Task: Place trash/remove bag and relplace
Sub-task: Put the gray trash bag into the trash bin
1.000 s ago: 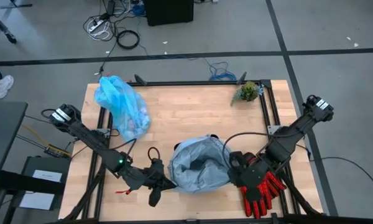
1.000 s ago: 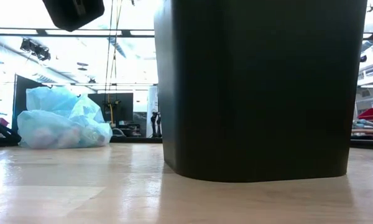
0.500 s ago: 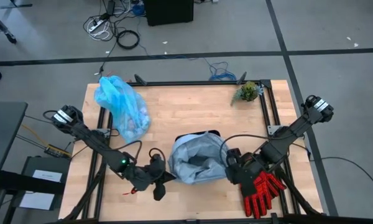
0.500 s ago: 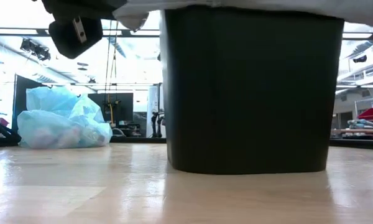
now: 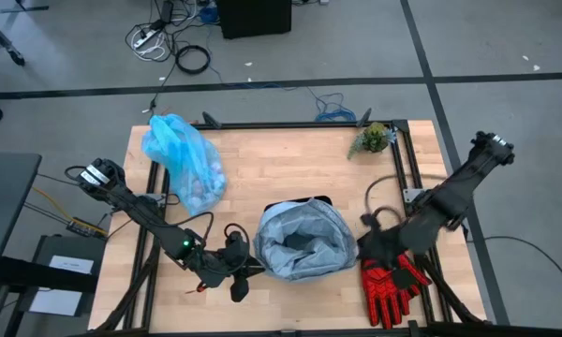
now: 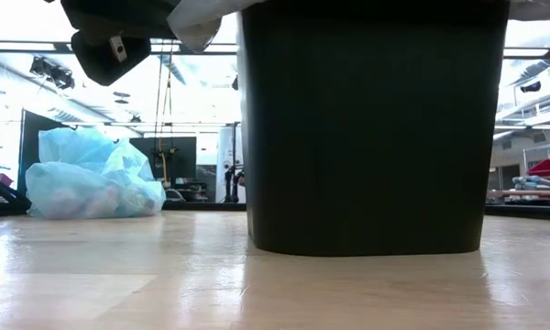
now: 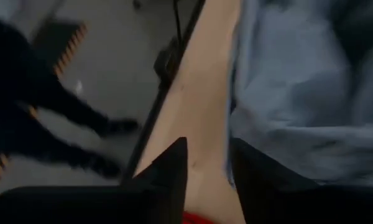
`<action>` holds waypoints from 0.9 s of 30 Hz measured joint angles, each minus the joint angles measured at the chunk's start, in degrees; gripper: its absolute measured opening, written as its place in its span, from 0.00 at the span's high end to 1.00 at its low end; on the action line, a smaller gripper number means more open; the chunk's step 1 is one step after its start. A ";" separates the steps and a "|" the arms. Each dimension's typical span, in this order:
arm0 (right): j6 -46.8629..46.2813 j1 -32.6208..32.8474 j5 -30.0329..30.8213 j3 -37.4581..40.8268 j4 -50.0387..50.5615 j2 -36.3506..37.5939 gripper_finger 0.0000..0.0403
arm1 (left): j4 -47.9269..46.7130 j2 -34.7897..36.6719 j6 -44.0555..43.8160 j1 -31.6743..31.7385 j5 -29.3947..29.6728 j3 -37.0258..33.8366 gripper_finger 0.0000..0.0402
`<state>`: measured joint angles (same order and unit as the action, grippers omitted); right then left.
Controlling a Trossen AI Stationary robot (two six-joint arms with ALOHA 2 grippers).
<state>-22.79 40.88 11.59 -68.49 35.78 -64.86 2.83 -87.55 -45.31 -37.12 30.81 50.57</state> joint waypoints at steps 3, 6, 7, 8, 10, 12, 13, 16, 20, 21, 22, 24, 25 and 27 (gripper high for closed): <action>1.43 -0.86 8.54 -0.47 3.85 3.60 0.66 | -0.03 0.00 0.03 0.00 0.30 0.00 0.68; 6.91 -5.71 13.52 -0.81 3.65 5.18 0.65 | -0.02 0.00 0.05 0.02 0.46 0.00 0.65; 8.51 -8.11 13.84 -0.81 3.45 5.22 0.65 | 0.06 0.00 0.04 0.02 0.57 0.00 0.65; 9.64 -10.79 13.89 -0.81 3.38 5.09 0.66 | 0.15 0.00 0.04 0.02 0.69 0.00 0.64; 10.93 -15.36 12.73 -0.81 2.62 4.61 0.66 | 0.20 0.00 -0.10 0.02 0.72 0.00 0.64; 12.48 -19.20 10.67 -0.81 0.90 4.04 0.66 | 0.19 0.00 -1.53 0.02 0.78 0.00 0.64; 13.31 -20.82 8.74 -0.81 -0.08 3.69 0.65 | 0.20 0.00 -2.43 0.02 0.80 0.00 0.64; 14.36 -25.06 1.67 -0.81 -3.68 2.15 0.65 | 1.48 0.00 -6.35 0.20 1.59 0.00 0.64; 15.37 -27.91 -3.03 -0.81 -4.24 -0.93 0.64 | 7.69 0.02 -2.74 0.78 1.85 0.00 0.64; 15.90 -28.30 -3.47 -0.81 -4.25 -1.82 0.65 | 8.64 0.02 -0.83 0.76 2.15 0.00 0.64; 16.35 -28.68 -4.32 -0.81 -4.25 -2.65 0.65 | 8.90 0.02 0.32 0.74 2.22 0.00 0.64; 16.43 -29.41 -5.53 -0.79 -4.45 -4.16 0.65 | 8.57 0.04 0.71 0.70 2.28 -0.02 0.64; 16.43 -29.72 -5.89 -0.79 -4.50 -4.79 0.65 | 8.07 0.04 0.27 0.70 2.29 -0.02 0.64; 16.35 -30.33 -5.85 -0.79 -4.43 -5.98 0.66 | 6.27 0.04 -1.55 0.72 2.31 -0.02 0.64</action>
<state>-6.44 10.55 5.74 -69.28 31.35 -70.84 9.10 -87.50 -46.85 -36.40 33.12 50.54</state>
